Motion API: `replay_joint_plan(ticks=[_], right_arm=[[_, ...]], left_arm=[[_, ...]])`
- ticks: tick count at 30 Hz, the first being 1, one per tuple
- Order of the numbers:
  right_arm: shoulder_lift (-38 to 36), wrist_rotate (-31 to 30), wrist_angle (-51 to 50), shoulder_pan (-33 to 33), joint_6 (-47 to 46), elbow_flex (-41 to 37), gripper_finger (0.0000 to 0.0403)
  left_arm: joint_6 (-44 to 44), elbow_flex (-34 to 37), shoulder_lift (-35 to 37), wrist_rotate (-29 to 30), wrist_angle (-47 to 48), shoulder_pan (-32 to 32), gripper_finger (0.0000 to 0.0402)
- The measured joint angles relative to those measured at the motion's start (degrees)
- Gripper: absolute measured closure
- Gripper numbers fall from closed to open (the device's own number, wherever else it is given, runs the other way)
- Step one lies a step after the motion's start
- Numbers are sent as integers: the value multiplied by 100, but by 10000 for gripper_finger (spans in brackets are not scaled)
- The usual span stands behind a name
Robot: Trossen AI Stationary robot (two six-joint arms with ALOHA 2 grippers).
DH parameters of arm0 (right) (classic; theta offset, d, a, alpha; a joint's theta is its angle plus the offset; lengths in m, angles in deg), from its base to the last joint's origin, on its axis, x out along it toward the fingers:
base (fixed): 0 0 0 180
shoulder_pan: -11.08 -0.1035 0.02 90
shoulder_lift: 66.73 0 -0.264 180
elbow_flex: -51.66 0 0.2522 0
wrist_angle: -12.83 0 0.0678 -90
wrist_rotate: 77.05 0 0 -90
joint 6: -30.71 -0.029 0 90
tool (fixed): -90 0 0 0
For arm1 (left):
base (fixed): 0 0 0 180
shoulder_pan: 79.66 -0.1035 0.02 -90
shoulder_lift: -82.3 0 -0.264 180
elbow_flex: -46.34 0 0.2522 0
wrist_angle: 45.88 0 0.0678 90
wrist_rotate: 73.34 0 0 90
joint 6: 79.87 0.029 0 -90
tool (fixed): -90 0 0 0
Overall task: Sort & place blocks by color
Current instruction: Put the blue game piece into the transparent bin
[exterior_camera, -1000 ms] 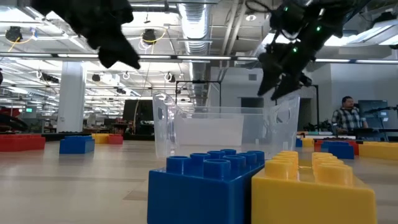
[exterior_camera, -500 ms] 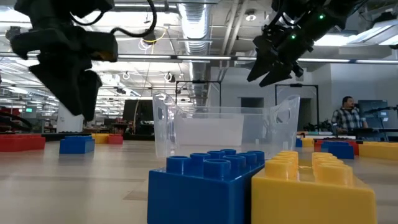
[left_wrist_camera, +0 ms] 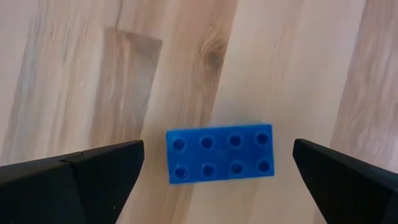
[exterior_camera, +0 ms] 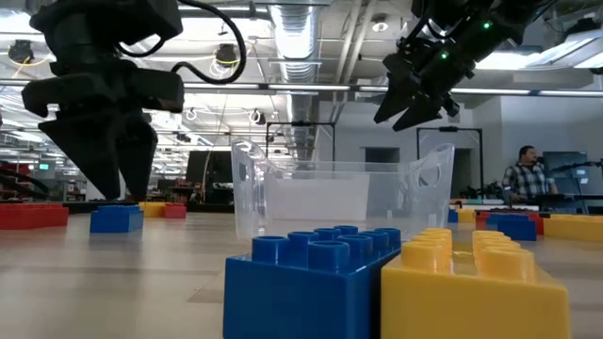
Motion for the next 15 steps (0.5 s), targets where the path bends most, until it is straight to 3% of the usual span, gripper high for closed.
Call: replay_joint_plan(ticks=[10, 15], right_arm=[[0, 2, -43, -18, -11, 0, 101], [2, 3, -51, -20, -9, 0, 101]], left_arm=[[89, -9, -760, -160, -210, 0, 5], [215, -15, -894, -156, -330, 15, 49]])
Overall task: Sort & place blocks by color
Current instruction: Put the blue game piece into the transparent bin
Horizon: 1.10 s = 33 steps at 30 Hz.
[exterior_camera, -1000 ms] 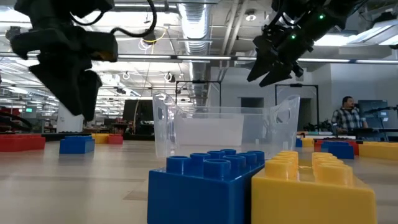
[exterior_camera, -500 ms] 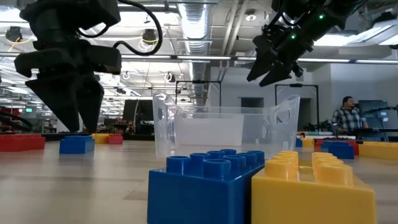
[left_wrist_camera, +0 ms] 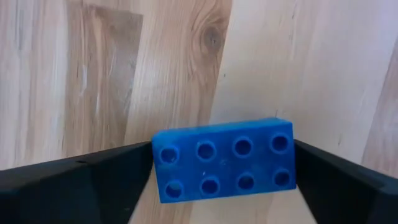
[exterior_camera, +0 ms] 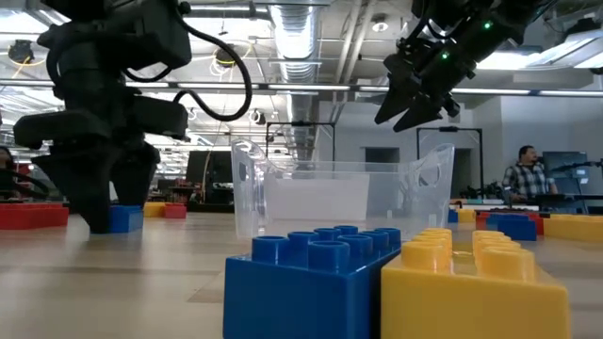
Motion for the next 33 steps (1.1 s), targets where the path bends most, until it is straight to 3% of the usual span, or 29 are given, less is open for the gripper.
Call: replay_joint_plan(ticks=[4, 9, 12, 15, 18, 20, 23, 27, 33], right_arm=[[0, 1, 0, -28, 2, 0, 101], [0, 12, -26, -31, 0, 0, 101], [0, 10, -20, -28, 2, 0, 101], [0, 6, 38, -26, 9, 0, 101], [0, 8, 328, -64, 38, -2, 101], [-17, 5, 575, -148, 215, -2, 101], [-116, 12, 887, -275, 460, 0, 101], [-250, -4, 911, -359, 619, -2, 101], [-250, -8, 904, -348, 616, -2, 101]], left_arm=[[154, -169, 78, 129, 57, 60, 139], [218, -761, 697, 1286, 1415, 62, 141], [491, -1041, 1363, 1769, 1274, 68, 141], [1151, -903, 2029, 1865, -142, 75, 141], [1965, -338, 2479, 1627, -2456, 75, 141], [2501, 180, 2549, 1175, -4080, 72, 141], [2790, 836, 2367, 1020, -6018, -47, 141], [2568, 1193, 1721, 1096, -6821, -346, 141], [2337, 830, 536, 1043, -6900, -451, 141]])
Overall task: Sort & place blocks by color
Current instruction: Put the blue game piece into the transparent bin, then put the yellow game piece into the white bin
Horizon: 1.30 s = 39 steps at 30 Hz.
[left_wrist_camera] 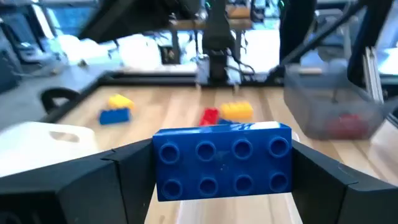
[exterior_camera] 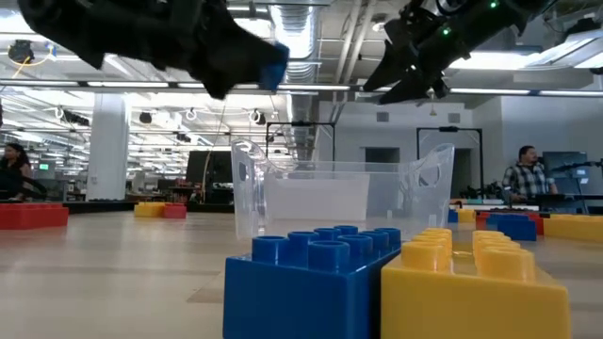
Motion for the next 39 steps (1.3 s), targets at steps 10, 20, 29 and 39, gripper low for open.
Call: replay_joint_plan(ticks=[10, 20, 29, 39], right_arm=[[20, 0, -25, -56, -4, 0, 101], [20, -9, -324, -51, -11, 0, 101], [20, -144, -600, 45, -157, 0, 101], [20, -210, -637, 131, -225, 0, 101]], left_arm=[[-759, -1058, -1002, -799, 1359, -58, 56], [197, -2074, -327, 81, 3792, -46, 16], [746, -1148, 1598, -253, 2881, -10, 68], [498, 1044, 2384, 278, -955, -223, 111]])
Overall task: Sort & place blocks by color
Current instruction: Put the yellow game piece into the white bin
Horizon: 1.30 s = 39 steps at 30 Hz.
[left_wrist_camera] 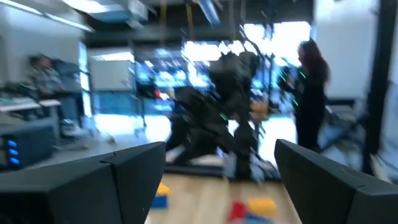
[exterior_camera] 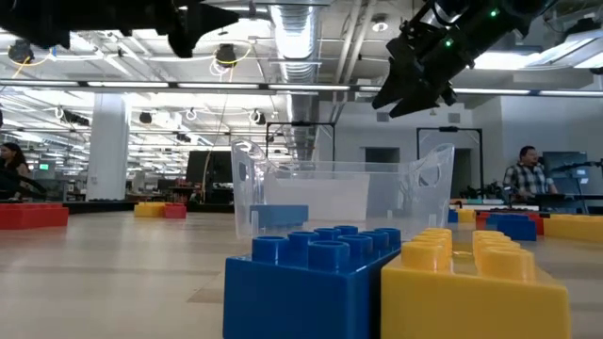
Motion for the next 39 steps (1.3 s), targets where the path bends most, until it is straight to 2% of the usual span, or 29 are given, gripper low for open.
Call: replay_joint_plan(ticks=[4, 12, 17, 25, 33, 39], right_arm=[[0, -210, -12, 47, -173, 0, 101], [0, -169, -108, 457, -294, 0, 101], [0, 377, -439, 979, -518, 0, 101], [5, 780, -1124, 1638, -652, 0, 101], [37, 787, -1184, 1569, -678, 0, 101], [479, 821, -1354, 1777, -858, 4, 101]], left_arm=[[30, 73, 2, 61, -386, -276, 126], [-361, 73, 0, 28, -28, -790, 142], [-452, 73, -4, 21, 218, -831, 143], [-559, 73, -4, 19, 230, -831, 143], [-645, 73, -4, 15, 270, -831, 143], [-658, 73, -4, 20, 324, -831, 143]])
